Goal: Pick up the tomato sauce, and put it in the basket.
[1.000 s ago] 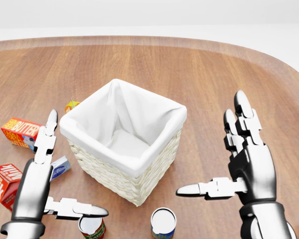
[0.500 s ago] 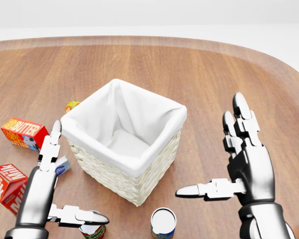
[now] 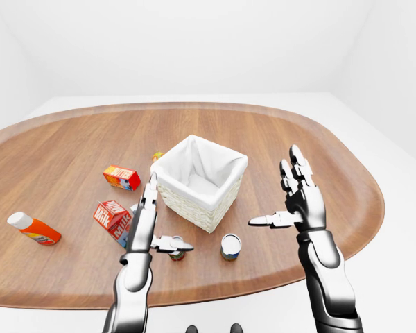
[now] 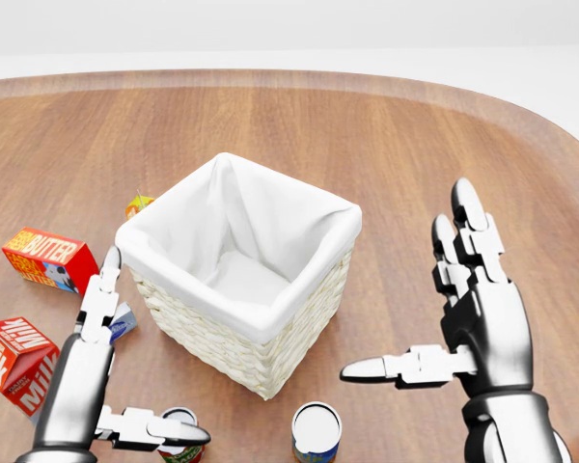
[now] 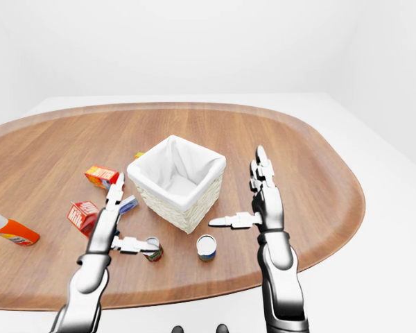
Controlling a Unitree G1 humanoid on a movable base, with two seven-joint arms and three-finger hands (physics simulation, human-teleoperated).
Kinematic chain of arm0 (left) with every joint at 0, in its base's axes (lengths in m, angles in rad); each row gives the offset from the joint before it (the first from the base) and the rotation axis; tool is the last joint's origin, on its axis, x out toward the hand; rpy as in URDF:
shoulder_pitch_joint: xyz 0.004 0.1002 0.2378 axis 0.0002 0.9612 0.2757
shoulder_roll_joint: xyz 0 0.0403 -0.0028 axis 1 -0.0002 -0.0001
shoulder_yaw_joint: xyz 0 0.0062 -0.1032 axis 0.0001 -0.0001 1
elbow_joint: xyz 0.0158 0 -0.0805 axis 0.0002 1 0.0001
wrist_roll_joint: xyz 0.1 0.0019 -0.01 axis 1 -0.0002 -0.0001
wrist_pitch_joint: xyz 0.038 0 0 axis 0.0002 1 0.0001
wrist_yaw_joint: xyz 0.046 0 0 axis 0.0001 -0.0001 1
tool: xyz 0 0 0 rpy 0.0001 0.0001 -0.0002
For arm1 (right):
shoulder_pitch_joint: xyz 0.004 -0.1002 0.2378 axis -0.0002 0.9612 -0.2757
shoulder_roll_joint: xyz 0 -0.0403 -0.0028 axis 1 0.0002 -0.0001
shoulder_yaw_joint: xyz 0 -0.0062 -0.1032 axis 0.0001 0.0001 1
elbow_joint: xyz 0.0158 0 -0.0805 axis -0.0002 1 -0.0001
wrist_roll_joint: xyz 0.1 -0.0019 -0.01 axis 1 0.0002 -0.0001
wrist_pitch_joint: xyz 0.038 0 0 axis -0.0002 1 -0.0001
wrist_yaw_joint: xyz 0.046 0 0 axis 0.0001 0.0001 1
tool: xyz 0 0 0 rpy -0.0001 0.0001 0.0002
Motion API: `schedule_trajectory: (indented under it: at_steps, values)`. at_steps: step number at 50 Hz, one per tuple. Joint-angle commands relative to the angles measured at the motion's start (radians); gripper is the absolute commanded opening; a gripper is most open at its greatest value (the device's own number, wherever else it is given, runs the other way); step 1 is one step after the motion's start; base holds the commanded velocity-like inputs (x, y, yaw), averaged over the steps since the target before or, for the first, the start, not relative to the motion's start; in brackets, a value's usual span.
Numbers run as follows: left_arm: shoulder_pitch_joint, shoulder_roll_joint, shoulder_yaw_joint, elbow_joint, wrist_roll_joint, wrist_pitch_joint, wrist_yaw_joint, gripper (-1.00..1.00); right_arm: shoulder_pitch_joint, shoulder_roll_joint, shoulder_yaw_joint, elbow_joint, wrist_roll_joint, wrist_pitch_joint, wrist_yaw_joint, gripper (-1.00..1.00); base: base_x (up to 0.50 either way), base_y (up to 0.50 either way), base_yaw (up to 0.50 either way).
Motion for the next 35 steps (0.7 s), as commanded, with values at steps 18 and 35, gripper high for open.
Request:
schedule_trajectory:
  at_steps: [18,35]
  values:
    - [-0.003,0.005,-0.012,0.097,0.053,0.0,0.035,1.0,0.0,0.0,0.001,0.018,-0.003,0.0,-0.001,1.0,0.0,0.0,0.0]
    - [-0.004,0.005,-0.015,0.12,0.061,0.0,0.041,1.0,0.0,0.0,0.003,0.026,-0.005,0.0,-0.001,1.0,0.0,0.0,0.0]
